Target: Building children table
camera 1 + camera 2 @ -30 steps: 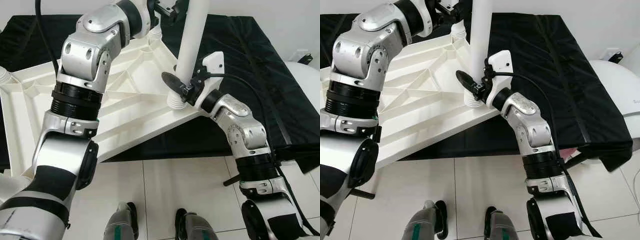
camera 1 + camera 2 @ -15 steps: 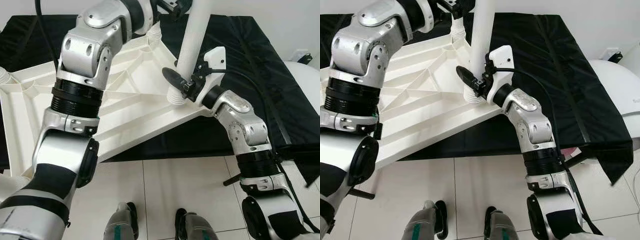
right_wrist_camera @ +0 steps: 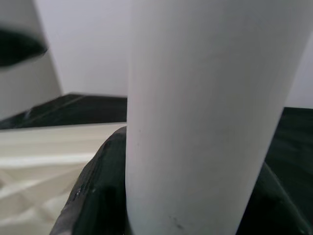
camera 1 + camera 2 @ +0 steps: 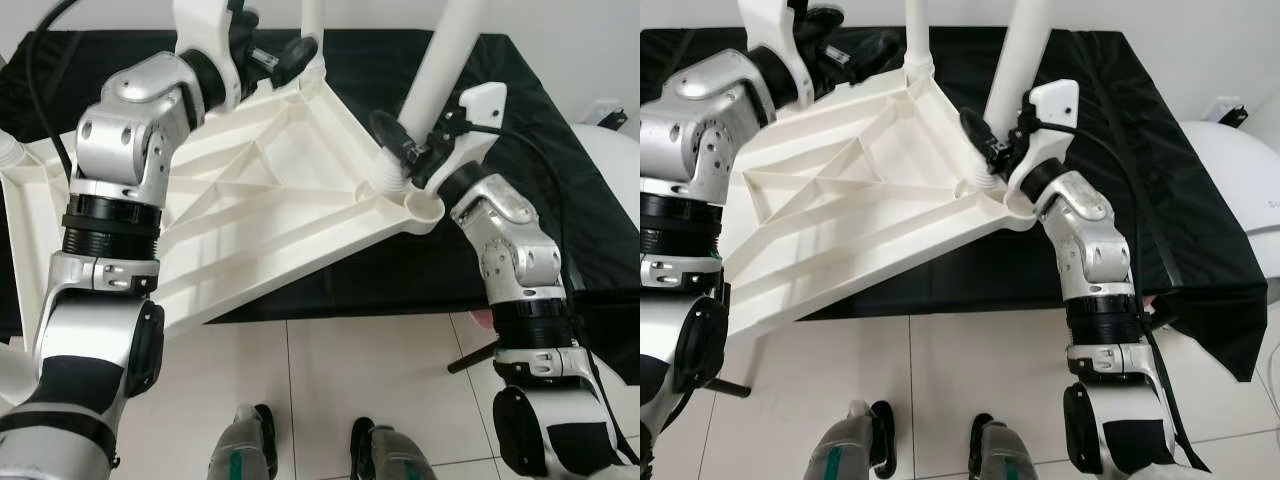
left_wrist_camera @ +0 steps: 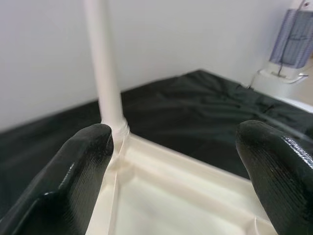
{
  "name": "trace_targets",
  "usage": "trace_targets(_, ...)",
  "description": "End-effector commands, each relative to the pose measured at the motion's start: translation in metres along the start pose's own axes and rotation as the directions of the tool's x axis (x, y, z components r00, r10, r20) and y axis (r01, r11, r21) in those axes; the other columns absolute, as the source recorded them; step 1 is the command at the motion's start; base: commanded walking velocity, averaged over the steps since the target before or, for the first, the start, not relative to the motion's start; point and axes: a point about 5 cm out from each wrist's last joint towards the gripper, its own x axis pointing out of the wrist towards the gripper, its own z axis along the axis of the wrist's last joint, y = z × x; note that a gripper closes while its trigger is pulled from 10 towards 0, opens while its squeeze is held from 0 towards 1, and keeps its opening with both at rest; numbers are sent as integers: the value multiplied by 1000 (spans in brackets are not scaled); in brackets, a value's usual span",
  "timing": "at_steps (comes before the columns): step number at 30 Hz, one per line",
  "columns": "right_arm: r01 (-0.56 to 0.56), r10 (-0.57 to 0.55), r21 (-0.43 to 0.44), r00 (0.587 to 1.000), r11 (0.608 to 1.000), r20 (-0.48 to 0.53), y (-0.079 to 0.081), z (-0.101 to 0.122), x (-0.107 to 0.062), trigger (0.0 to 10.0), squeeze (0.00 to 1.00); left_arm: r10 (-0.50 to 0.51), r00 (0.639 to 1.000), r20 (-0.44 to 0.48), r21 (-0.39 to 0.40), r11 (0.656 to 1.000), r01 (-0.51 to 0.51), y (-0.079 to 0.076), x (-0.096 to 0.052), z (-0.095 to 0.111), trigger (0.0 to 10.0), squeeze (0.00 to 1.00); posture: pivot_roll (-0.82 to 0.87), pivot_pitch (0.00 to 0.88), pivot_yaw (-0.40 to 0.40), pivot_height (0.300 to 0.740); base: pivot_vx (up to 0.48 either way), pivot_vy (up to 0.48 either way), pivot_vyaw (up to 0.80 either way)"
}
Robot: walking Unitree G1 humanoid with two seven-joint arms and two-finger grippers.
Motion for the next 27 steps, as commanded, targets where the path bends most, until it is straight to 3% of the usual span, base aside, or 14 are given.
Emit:
trace_targets(1, 37, -37, 9, 998, 999, 55, -4, 6, -1, 10000, 0, 97, 994, -49, -68, 993, -101, 9, -3, -15, 10000, 0, -46, 150, -5, 740, 0, 0, 0)
trace_targets(10, 199, -200, 18, 977, 980, 76, -13, -7, -7, 10000, 0, 296, 942, -159, -184, 928, -323, 20, -15, -60, 10000, 0, -44, 139, 0, 740, 0, 0, 0)
trace_targets(14, 272, -272, -3, 961, 962, 53, -20, -11, -6, 10000, 0, 344, 921, -181, -182, 909, -375, 16, -18, -73, 10000, 0, -40, 139, -8, 740, 0, 0, 0)
trace_targets(19, 300, -300, -24, 953, 954, 34, -23, -13, -4, 10000, 0, 307, 938, -161, -198, 921, -335, 8, -16, -77, 10000, 0, -39, 141, -9, 740, 0, 0, 0)
trace_targets(23, 317, -316, -31, 948, 948, 36, -22, -14, -3, 10000, 0, 327, 941, -88, -159, 928, -337, 6, -19, -70, 10000, 0, -45, 145, 2, 740, 0, 0, 0)
trace_targets(27, 323, -321, -20, 945, 946, 64, -16, -12, -6, 10000, 0, 418, 908, -6, -120, 901, -416, 11, -30, -54, 10000, 0, -48, 143, 10, 740, 0, 0, 0)
